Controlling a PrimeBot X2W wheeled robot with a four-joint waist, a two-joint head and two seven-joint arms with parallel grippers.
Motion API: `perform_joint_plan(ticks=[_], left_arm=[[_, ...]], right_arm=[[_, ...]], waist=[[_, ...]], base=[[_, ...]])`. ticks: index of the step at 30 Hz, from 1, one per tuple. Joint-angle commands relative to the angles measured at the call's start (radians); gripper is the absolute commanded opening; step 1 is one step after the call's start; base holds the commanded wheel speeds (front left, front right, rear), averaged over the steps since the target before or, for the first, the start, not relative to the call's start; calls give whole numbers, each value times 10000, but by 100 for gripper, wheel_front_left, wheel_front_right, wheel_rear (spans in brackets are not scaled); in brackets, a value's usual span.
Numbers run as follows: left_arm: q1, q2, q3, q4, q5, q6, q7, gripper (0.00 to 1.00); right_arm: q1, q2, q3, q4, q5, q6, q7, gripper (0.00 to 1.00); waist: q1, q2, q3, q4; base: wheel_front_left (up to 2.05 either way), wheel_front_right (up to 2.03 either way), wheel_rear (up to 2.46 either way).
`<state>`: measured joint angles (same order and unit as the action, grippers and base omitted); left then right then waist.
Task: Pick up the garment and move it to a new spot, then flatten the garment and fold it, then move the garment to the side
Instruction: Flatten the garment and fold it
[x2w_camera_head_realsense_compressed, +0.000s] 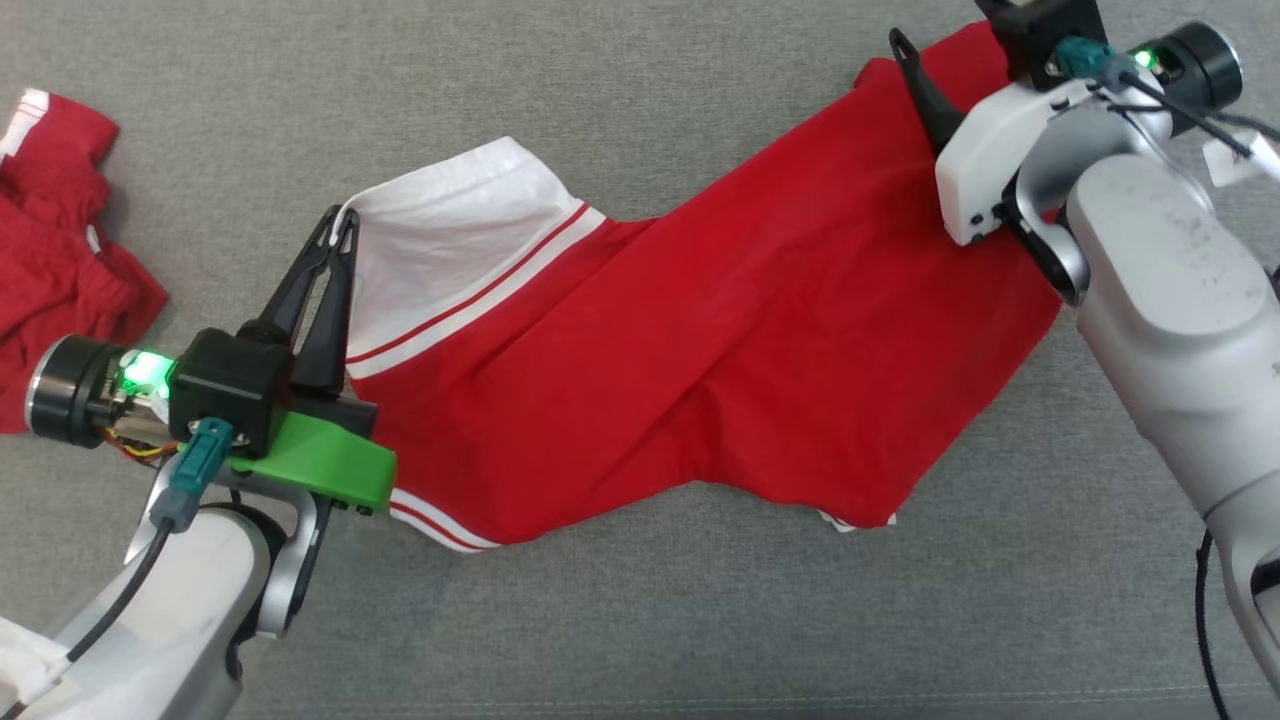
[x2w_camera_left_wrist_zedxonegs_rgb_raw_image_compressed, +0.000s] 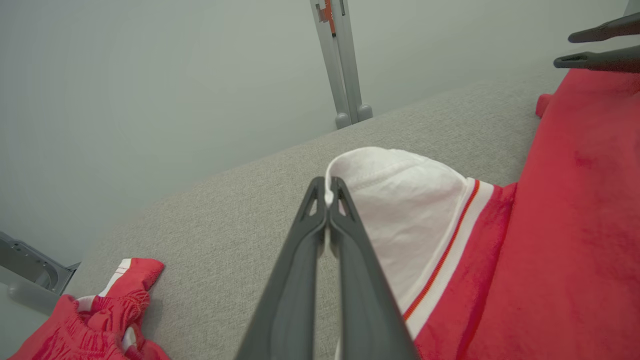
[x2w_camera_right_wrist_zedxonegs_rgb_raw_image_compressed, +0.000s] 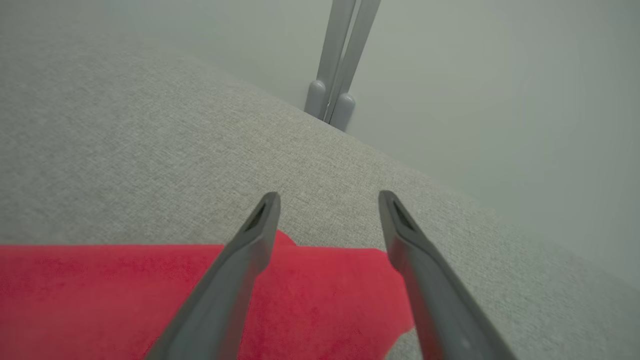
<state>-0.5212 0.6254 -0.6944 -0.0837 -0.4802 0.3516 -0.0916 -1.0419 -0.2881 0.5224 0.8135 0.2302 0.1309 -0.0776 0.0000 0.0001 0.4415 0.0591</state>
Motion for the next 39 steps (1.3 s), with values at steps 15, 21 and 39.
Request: perform_joint_plan(ticks=[15, 21, 39], left_arm=[[-44, -611, -234, 646, -154, -153, -553, 0], [496, -292, -7, 242, -321, 176, -660, 0], [1788, 381, 132, -1262, -538, 908, -432, 0]], right_arm=[[-1104, -2255, 5916, -89, 3812, 27, 4158, 100], [-440, -3210, 6411, -1176, 4736, 13, 3631, 100], [3155, -3603, 5016, -3253, 5045, 42, 2741, 31]], waist=[[0, -1, 42, 806], [0, -1, -126, 269], [0, -1, -682, -404]], base=[[0, 0, 0], [0, 0, 0], [0, 0, 0]])
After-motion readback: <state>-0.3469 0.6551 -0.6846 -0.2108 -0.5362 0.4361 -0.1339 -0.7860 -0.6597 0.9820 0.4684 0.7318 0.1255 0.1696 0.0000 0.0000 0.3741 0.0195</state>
